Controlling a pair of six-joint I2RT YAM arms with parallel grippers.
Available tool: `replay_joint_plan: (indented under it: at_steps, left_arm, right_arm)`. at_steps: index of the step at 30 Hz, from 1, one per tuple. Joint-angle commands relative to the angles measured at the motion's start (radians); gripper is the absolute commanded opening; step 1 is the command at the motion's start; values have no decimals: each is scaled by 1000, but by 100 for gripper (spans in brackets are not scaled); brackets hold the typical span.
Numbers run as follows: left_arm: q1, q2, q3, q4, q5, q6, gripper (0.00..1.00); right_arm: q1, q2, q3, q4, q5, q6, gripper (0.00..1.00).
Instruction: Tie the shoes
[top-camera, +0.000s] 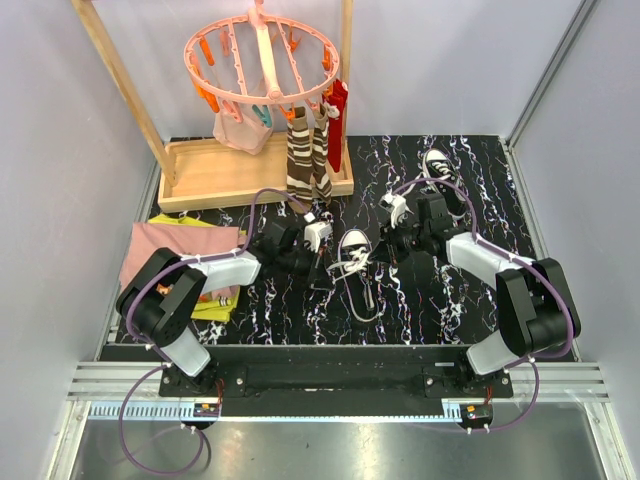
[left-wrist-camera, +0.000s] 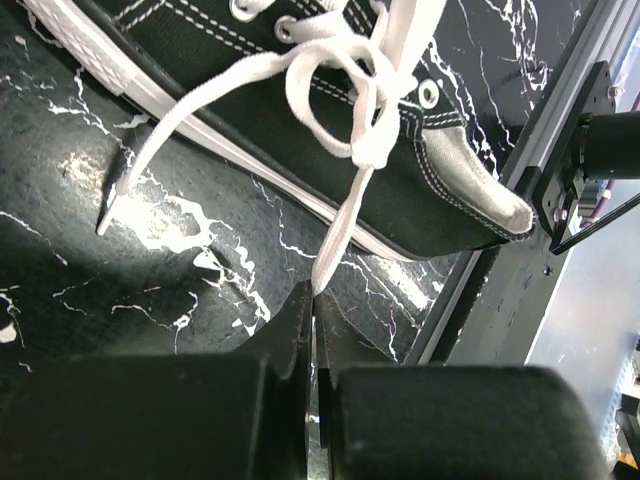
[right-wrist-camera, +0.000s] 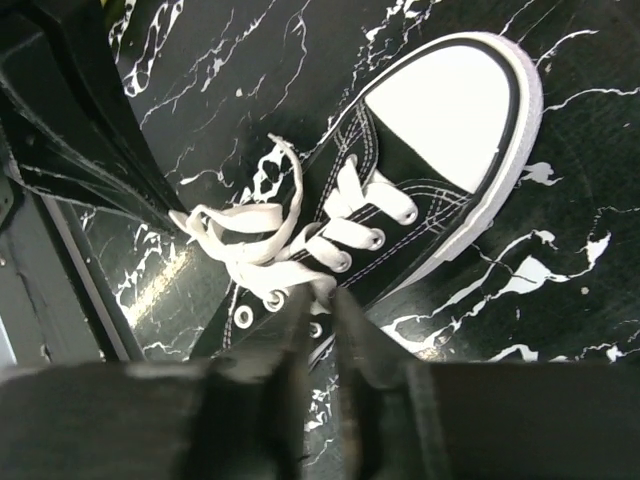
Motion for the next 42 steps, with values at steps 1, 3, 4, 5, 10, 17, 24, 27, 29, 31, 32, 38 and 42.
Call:
replay_joint_plan:
  at_steps: [1, 3, 4, 5, 10, 17, 24, 27, 29, 31, 32, 38, 42]
  left_arm:
    - [4, -9, 4, 10, 33, 13, 0]
    - [6, 9, 18, 21, 35, 4, 0]
    - [4, 14, 21, 25, 35, 0, 0]
    - [6, 19, 24, 32, 36, -3, 0]
    - [4, 23, 21, 27, 36, 1, 0]
    - [4, 11, -8, 13, 27, 9, 0]
    - [4, 13, -5, -22, -2, 32, 0]
    - [6, 11, -8, -44, -20, 39, 0]
    - [4, 11, -6, -41, -22, 41, 0]
    - [6, 8, -3, -22, -19, 36, 3]
    - [4, 7, -3, -10, -11, 35, 7]
    - [6, -69, -29, 107, 9, 53, 38]
    - [10, -82, -8, 134, -17, 67, 46]
  right_arm:
    - [9, -42, 65, -50, -12, -76, 29]
    - [8, -47, 84, -76, -12, -53, 34]
    - [8, -50, 90, -82, -11, -45, 35]
    - [4, -52, 93, -90, -12, -27, 36]
    - [-26, -55, 105, -112, -50, 42, 51]
    - [-124, -10, 146, -176, -179, 120, 61]
    - [-132, 83, 176, -147, -287, 298, 61]
    - [-129, 119, 183, -115, -301, 353, 61]
    - [-124, 131, 189, -109, -302, 367, 61]
    - [-114, 142, 191, -110, -301, 367, 59]
    - [-111, 148, 189, -107, -304, 369, 59]
    - [-91, 157, 179, -101, -311, 375, 50]
    - [-83, 162, 176, -95, -316, 376, 42]
